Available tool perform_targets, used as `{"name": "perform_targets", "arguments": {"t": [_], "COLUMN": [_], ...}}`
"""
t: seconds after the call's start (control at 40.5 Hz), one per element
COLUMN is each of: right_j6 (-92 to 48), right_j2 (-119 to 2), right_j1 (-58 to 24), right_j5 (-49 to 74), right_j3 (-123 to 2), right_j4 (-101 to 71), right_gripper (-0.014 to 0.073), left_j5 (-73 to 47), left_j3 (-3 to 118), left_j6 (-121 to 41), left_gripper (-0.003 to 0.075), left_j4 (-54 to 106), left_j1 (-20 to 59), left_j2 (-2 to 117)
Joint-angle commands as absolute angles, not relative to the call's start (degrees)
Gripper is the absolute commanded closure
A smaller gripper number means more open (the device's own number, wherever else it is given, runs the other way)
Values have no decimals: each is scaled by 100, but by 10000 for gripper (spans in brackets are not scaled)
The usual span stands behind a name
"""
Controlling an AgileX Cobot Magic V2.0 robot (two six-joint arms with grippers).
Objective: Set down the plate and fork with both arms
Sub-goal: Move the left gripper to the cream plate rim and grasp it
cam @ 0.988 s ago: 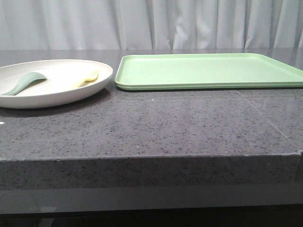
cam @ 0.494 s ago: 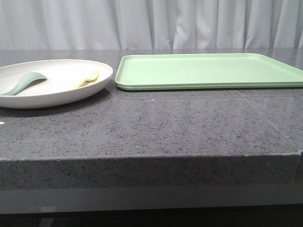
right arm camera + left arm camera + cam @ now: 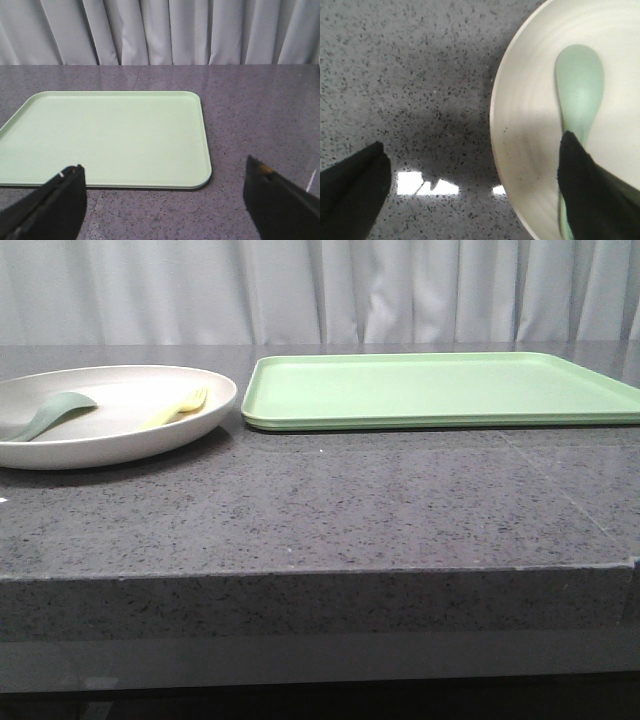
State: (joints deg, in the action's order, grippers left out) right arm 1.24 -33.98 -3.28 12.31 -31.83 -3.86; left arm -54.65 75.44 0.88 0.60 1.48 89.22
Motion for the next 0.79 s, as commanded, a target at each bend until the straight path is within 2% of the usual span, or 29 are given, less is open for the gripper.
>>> {"name": "perform_targets", "arguments": {"t": [0.0,0.321,0.444,0.765], "right_j6": [121,121,121,121], "right_j2": [-3433,-3433,-3433,-3433], "right_j1": [-309,-309,-309,-309], "right_j5": [706,706,706,706], "right_j3": [-3402,-3402,-3402,-3402], "right_j4": [-404,-404,-404,-404], "right_gripper": [-60,-60,-60,-60], "left_j5": [-5415,-5318,-5288,-5199], "left_j3": [7853,7888,7888,7888], "left_j6": [174,174,174,174], "left_gripper": [82,91,153,381], "left_j4": [218,320,323,601], "left_j1": [206,204,204,204], "left_j2": [9026,9496,9557,9614]}}
